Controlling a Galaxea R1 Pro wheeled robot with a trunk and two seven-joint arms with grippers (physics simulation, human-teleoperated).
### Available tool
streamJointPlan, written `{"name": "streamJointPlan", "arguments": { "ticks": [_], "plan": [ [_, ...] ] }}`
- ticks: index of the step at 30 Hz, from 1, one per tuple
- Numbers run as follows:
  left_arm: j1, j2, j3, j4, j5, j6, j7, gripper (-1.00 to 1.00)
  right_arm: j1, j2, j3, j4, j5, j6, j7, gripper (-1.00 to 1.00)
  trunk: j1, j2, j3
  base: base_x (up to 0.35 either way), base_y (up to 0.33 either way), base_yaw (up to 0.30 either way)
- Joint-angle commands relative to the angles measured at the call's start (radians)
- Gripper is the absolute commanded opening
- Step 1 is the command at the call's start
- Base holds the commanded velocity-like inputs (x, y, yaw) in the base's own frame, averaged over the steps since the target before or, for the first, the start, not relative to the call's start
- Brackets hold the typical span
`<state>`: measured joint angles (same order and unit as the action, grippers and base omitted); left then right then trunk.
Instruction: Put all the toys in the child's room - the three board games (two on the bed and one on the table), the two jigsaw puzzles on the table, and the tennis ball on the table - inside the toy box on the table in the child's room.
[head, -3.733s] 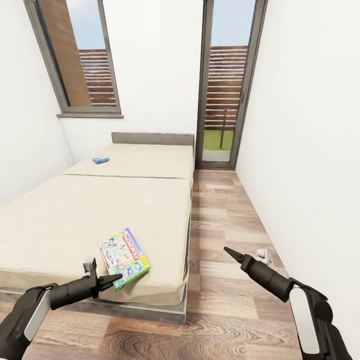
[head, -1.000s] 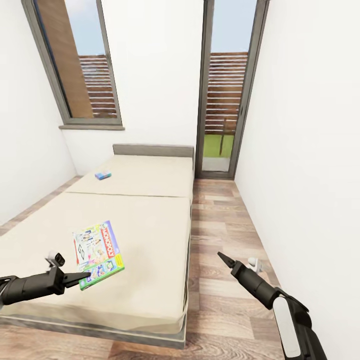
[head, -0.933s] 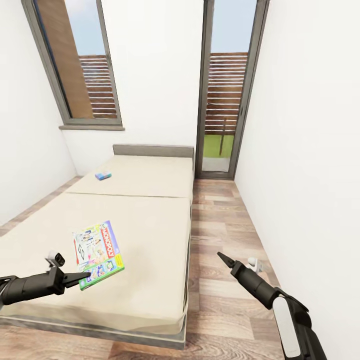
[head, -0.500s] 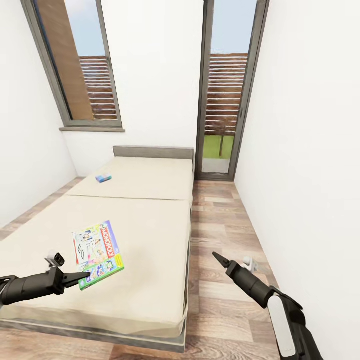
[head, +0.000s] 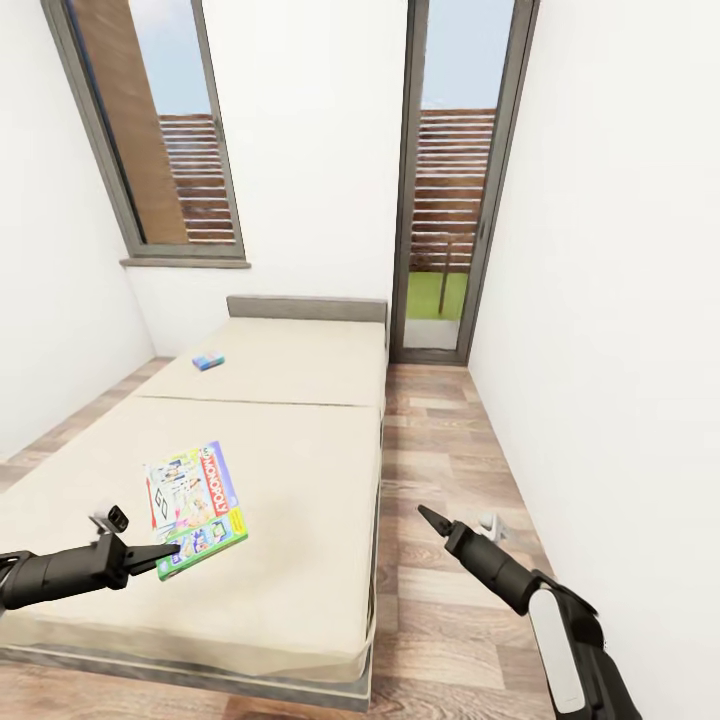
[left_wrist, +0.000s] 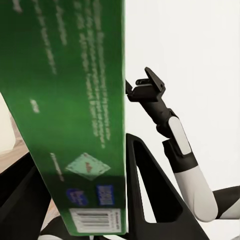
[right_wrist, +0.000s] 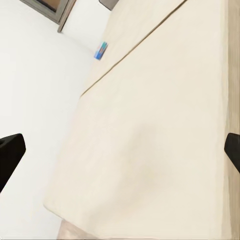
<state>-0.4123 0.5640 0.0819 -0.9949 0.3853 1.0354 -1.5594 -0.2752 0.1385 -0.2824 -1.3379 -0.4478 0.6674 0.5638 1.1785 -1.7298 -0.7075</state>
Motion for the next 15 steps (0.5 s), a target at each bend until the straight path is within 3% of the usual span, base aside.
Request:
{"name": "streamJointPlan", "arguments": {
  "ticks": [1,15],
  "plan": [
    [0.0,0.0,-0.001,0.0,0.0,0.011,-0.004,-1.0,-0.001,0.001,0.005,0.0,-0.002,0.007,0.002,1.0,-0.004,0.007,0.002,0.0,0.0,0.0],
    [0.0,0.001,-0.001,0.0,0.001,0.011,-0.004,-1.0,-0.002,0.001,0.047,0.0,-0.003,0.009,-0.086,1.0,-0.058,0.105,0.046,0.0,0.0,0.0]
  ]
}}
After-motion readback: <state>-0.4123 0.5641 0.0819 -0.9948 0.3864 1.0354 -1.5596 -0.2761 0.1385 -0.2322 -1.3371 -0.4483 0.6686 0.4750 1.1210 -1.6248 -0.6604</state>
